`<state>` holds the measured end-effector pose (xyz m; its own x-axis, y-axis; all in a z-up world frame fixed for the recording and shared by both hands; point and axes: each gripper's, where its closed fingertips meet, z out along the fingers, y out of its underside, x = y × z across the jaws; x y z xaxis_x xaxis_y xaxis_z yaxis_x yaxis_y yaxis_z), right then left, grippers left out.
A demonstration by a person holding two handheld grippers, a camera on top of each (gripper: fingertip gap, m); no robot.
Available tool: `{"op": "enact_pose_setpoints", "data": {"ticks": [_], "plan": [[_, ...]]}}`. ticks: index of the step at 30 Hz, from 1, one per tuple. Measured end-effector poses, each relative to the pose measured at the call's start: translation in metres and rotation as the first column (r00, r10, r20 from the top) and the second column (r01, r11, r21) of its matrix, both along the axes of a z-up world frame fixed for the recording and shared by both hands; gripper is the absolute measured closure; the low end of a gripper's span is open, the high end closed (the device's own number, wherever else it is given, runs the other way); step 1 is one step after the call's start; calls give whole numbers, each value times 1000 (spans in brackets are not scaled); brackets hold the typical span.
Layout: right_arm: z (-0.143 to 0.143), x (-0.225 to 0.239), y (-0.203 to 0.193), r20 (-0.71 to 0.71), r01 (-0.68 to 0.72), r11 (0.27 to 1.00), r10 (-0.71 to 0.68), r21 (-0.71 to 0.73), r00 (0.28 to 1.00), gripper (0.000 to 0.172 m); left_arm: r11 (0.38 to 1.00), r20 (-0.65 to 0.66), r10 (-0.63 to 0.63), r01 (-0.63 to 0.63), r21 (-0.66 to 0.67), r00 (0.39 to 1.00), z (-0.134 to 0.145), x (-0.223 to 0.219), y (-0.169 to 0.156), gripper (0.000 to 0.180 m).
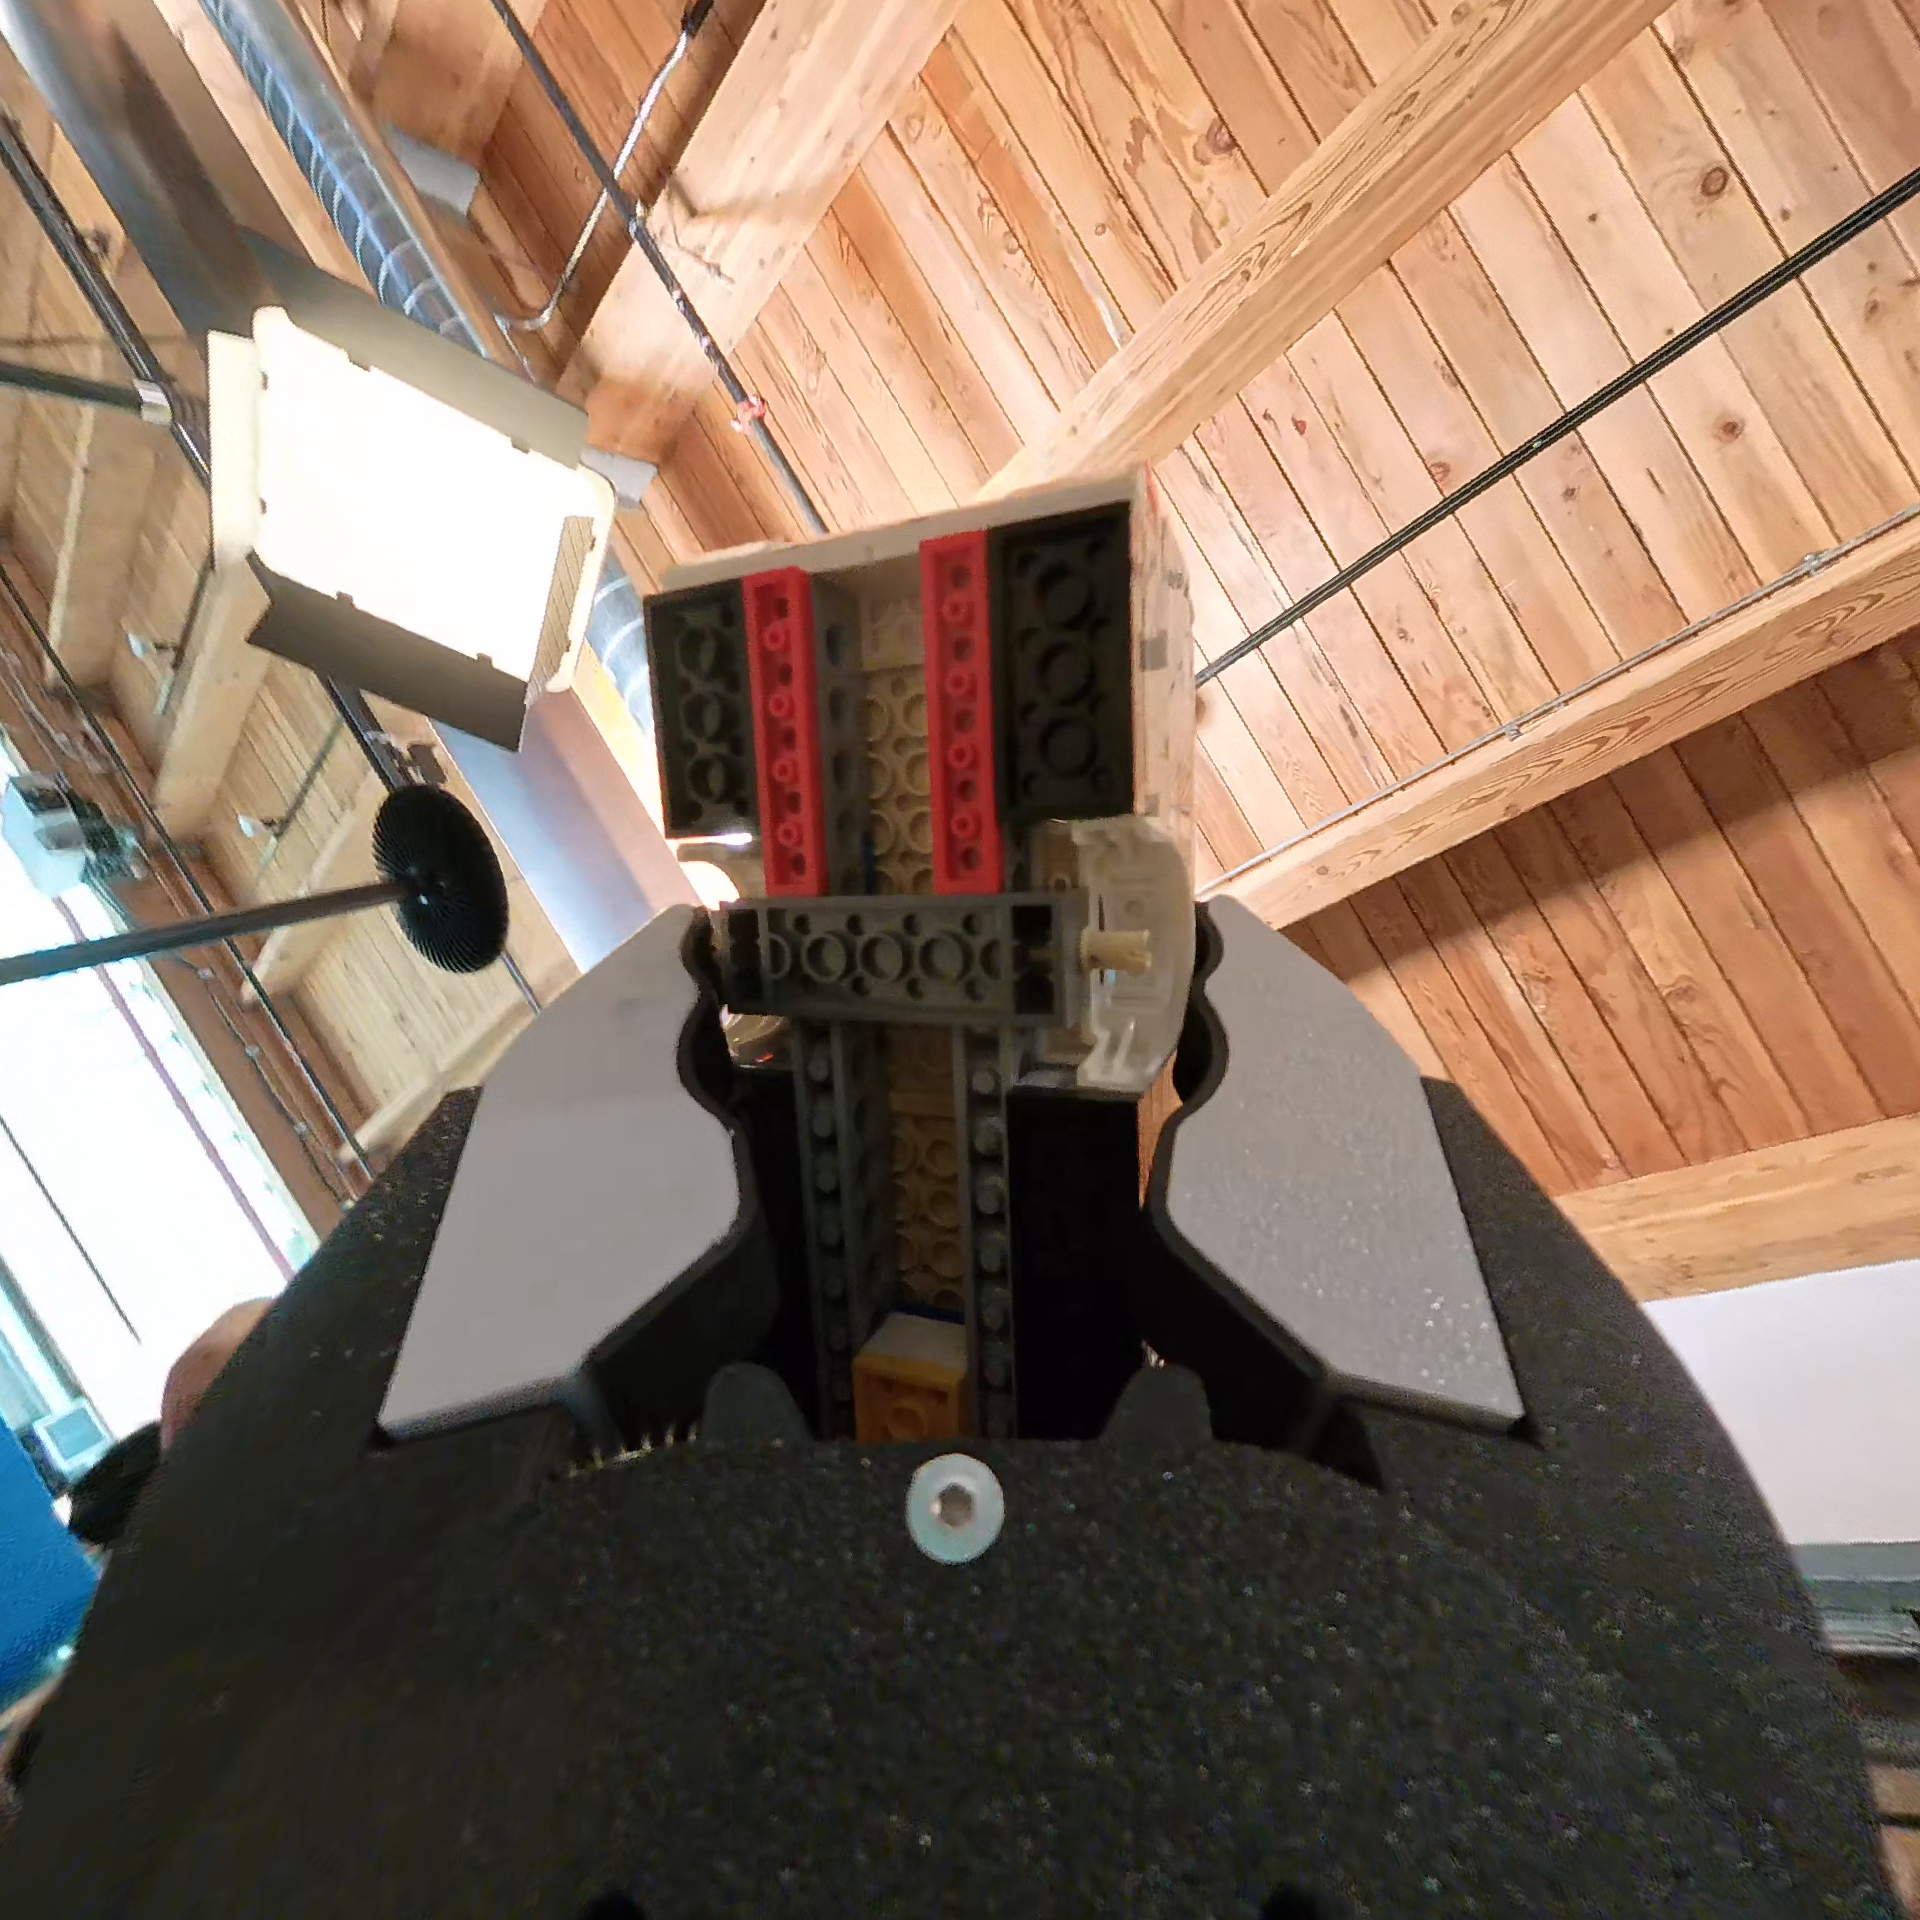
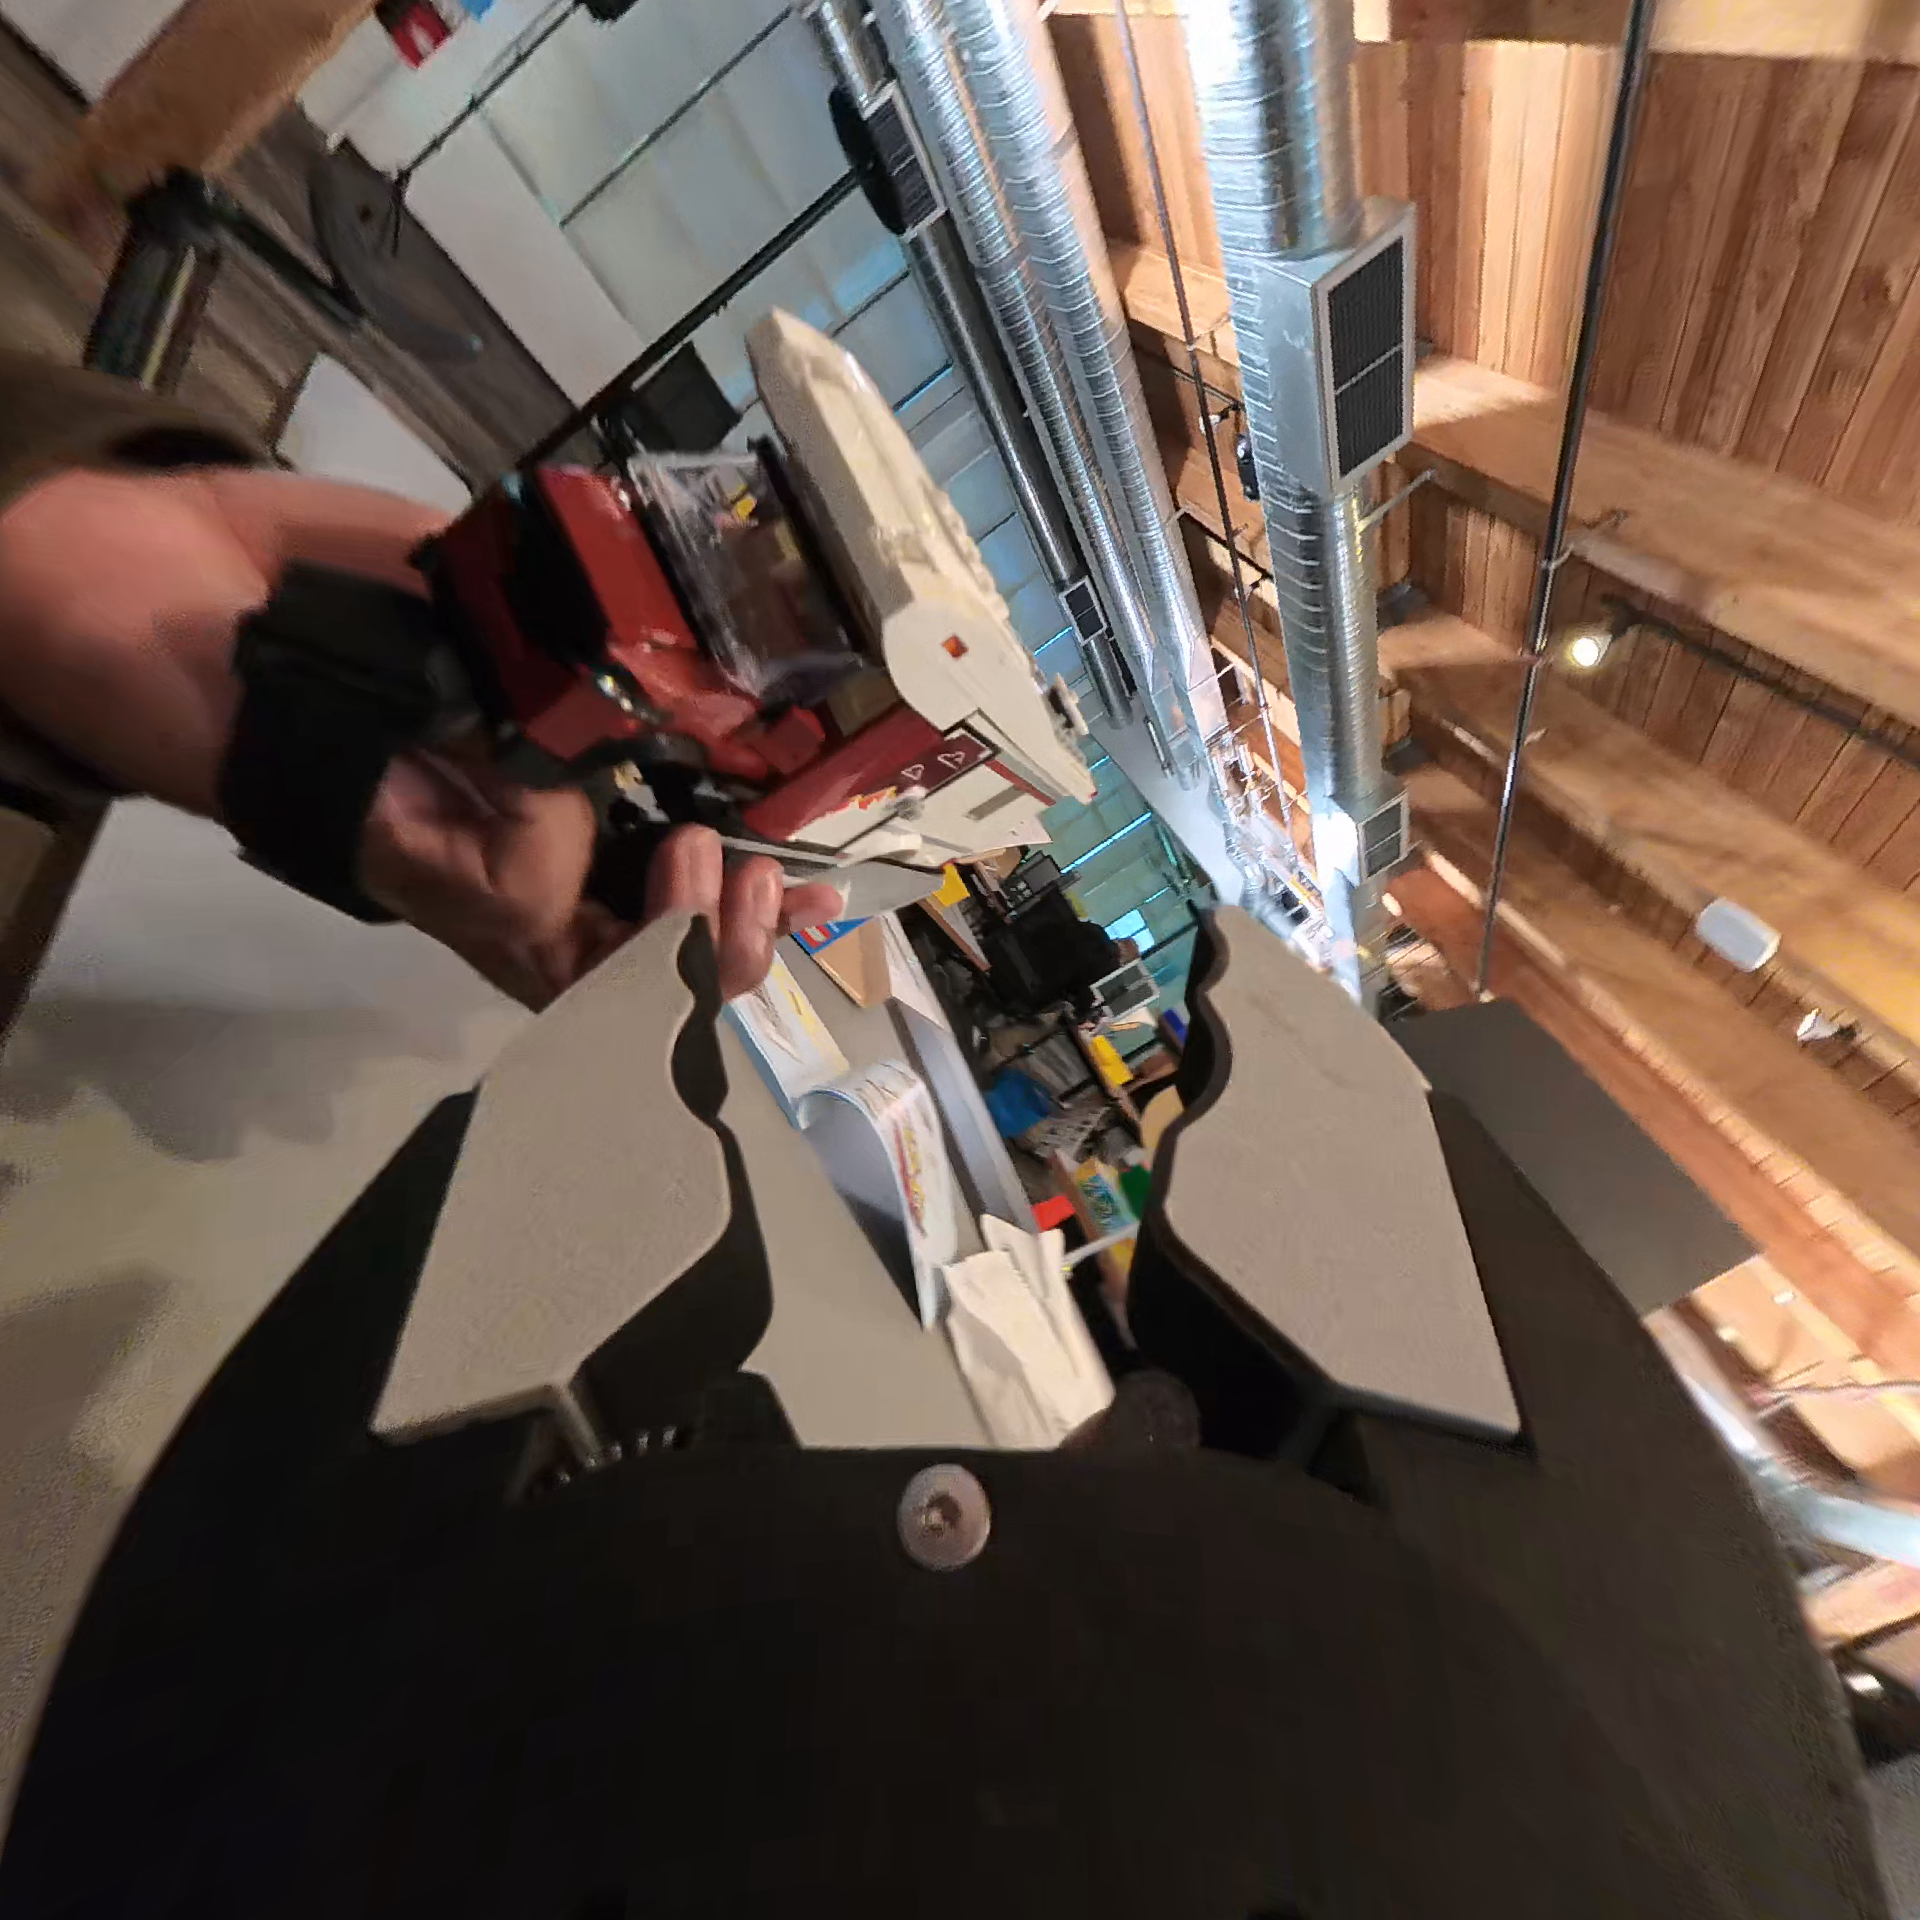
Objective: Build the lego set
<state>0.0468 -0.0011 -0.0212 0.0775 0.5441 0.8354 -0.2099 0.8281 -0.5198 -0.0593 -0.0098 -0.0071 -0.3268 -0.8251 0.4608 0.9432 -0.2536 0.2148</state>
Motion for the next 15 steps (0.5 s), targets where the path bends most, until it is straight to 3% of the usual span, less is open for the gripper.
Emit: {"op": "enact_pose_setpoints", "data": {"ticks": [10, 15], "plan": [[-4, -19, -27, -59, 56, 900, -33, 432, 998, 77, 991, 59, -127, 125, 46, 990, -12, 11, -16, 96], [-4, -25, -39, -61, 16, 875, 16, 484, 998, 79, 979, 105, -198, 191, 77, 974, -21, 9, -16, 95]]}}
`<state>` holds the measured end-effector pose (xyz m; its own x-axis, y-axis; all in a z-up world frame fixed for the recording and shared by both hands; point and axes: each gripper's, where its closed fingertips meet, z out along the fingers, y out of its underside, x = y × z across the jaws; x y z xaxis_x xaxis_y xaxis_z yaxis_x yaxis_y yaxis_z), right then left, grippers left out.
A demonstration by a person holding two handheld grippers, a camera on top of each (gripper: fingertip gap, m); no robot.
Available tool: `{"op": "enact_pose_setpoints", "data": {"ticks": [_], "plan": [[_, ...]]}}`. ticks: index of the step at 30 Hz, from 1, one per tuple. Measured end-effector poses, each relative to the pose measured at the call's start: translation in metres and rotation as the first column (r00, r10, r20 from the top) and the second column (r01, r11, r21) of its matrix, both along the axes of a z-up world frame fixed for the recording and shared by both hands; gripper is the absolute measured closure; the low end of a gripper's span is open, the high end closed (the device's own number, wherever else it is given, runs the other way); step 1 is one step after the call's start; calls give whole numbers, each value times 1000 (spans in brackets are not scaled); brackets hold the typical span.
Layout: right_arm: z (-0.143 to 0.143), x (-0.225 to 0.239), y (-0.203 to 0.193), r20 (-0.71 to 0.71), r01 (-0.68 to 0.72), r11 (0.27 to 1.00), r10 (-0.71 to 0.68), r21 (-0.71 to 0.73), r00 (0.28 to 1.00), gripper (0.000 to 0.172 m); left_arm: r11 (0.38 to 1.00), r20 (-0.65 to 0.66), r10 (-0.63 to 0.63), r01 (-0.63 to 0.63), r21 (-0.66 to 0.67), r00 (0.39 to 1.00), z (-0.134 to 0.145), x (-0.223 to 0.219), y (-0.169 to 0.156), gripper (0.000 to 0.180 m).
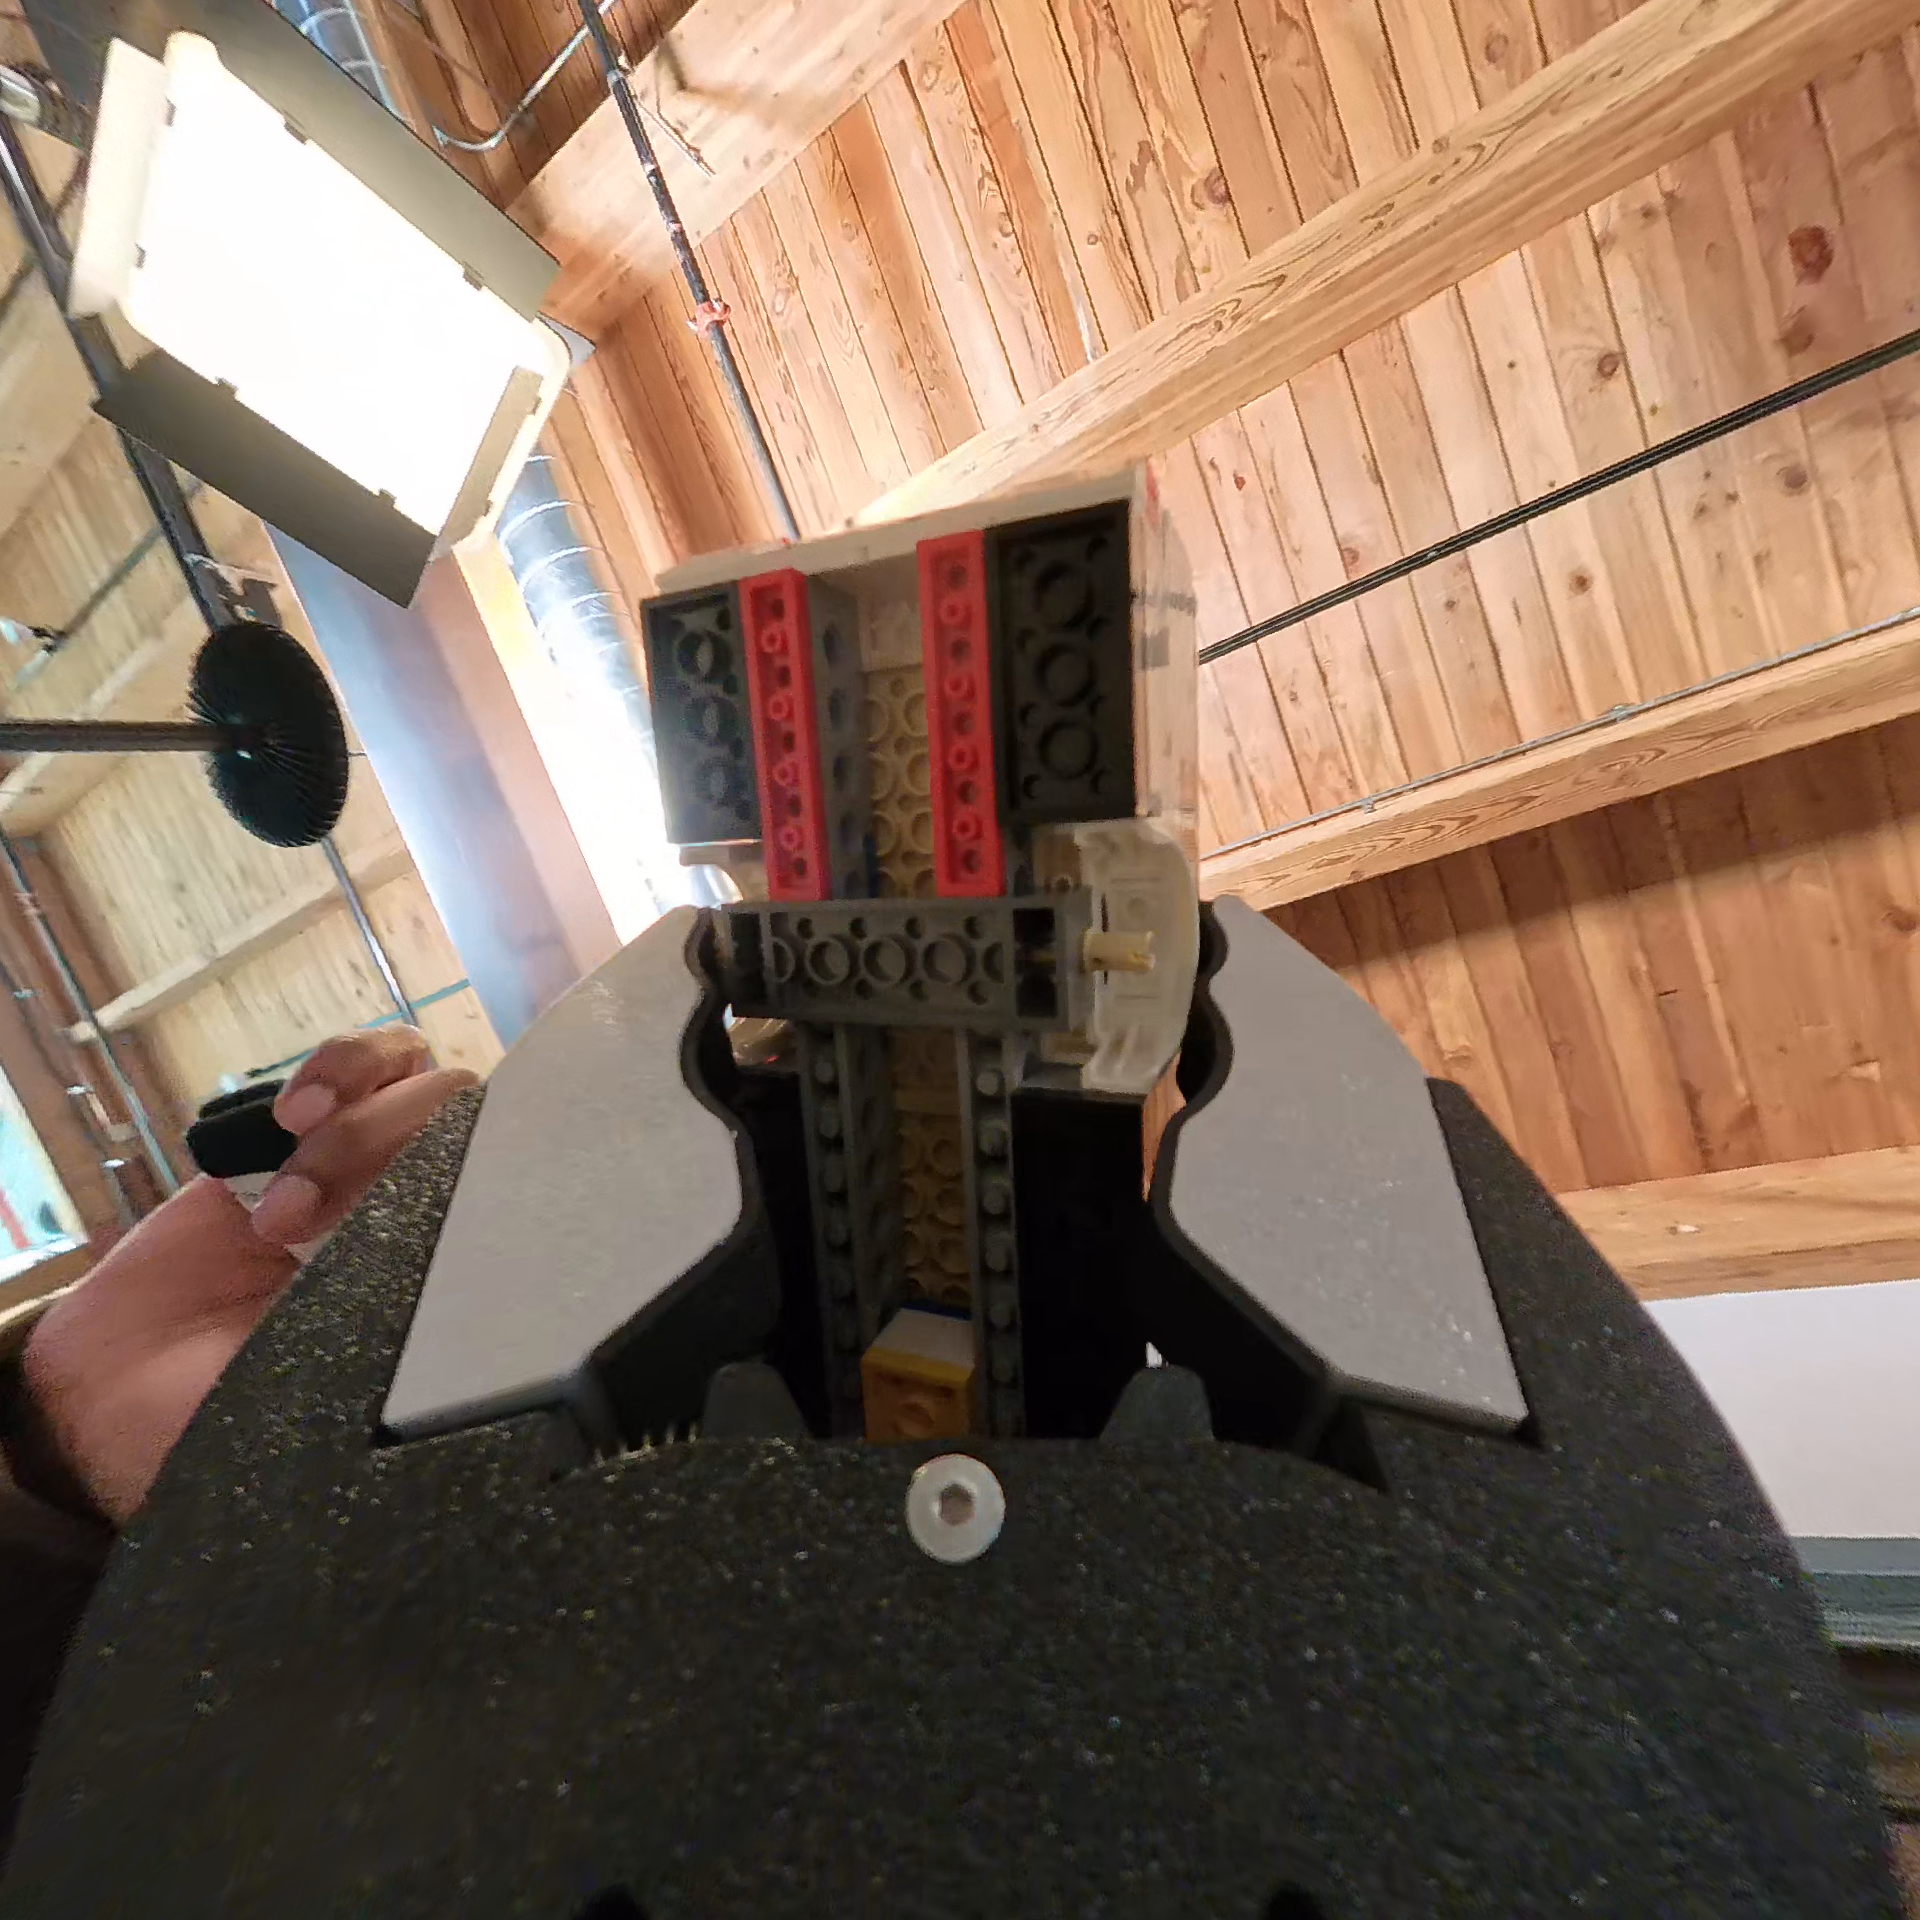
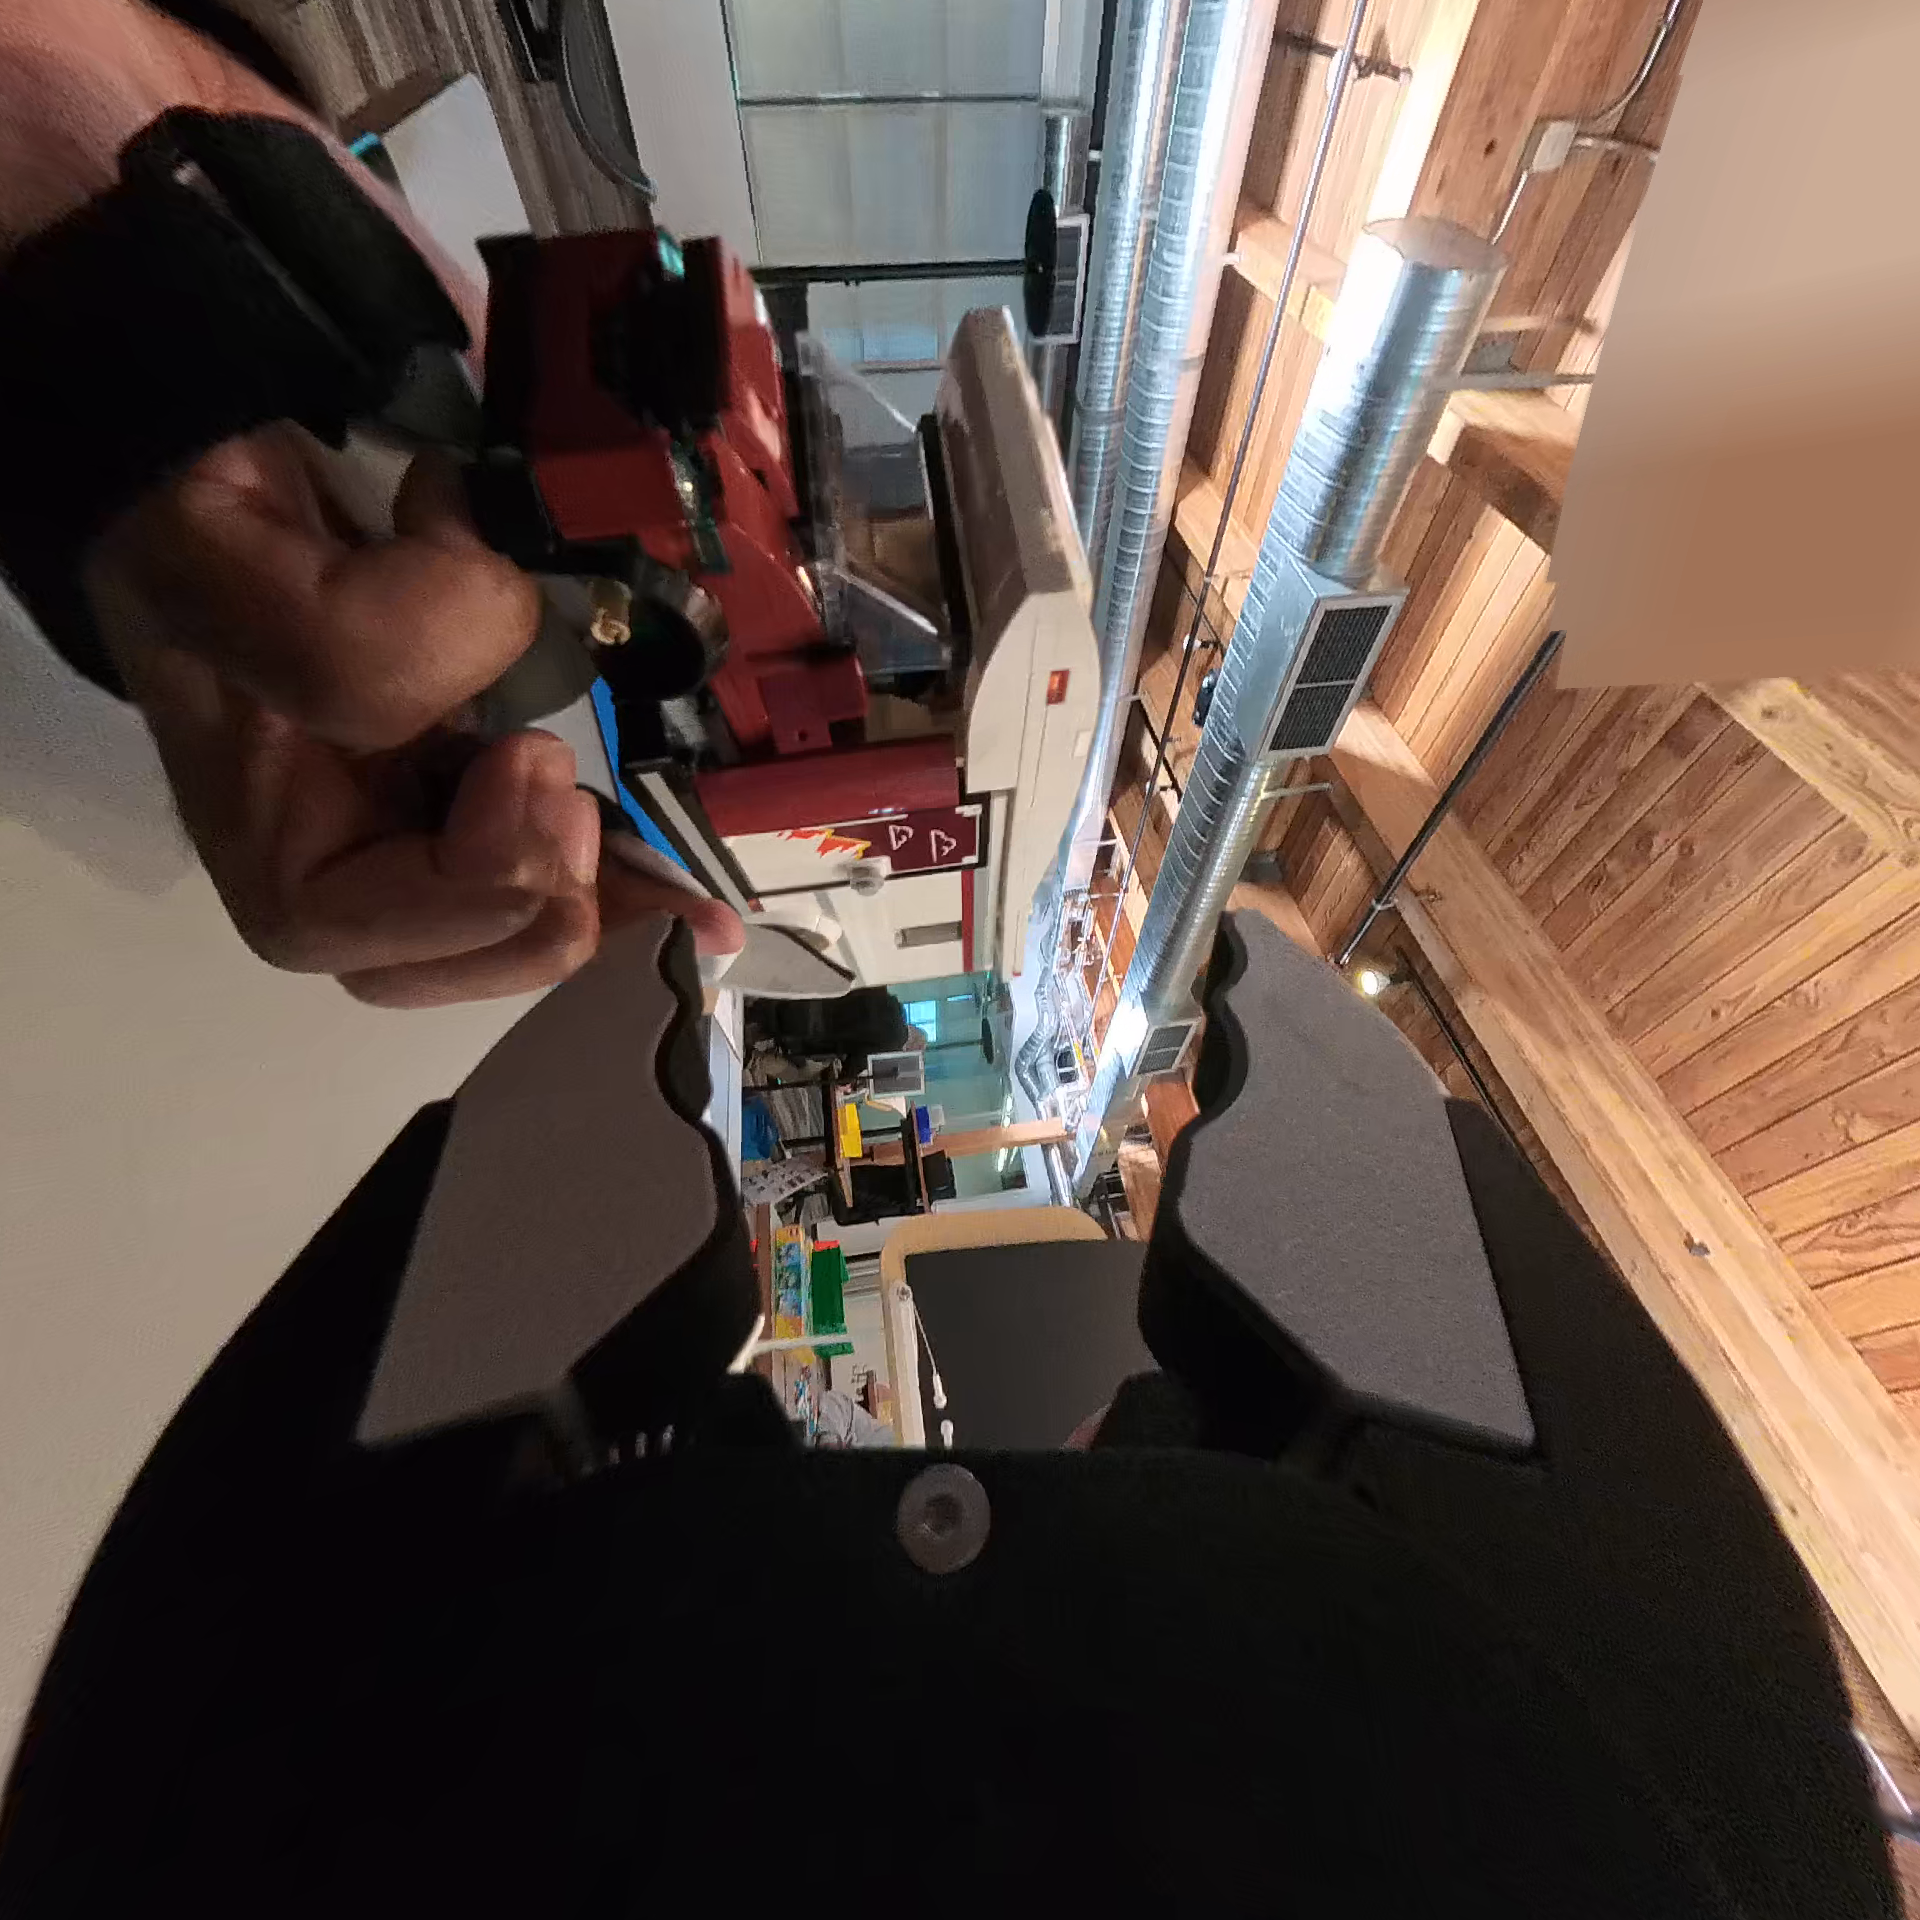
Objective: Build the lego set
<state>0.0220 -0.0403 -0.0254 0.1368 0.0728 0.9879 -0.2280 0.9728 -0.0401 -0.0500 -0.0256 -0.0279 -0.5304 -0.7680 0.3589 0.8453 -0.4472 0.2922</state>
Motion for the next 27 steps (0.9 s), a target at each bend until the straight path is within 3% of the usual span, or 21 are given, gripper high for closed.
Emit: {"op": "enact_pose_setpoints", "data": {"ticks": [14, 27], "plan": [[-23, -13, -13, 1, -81, 997, 81, -9, 997, 79, 1000, -40, -28, 28, -1, 999, -11, 4, 1, 95], [-20, -13, -24, 22, -93, 995, 92, 39, 995, 74, 999, -81, -45, 45, -2, 996, -4, 12, -3, 95]]}}
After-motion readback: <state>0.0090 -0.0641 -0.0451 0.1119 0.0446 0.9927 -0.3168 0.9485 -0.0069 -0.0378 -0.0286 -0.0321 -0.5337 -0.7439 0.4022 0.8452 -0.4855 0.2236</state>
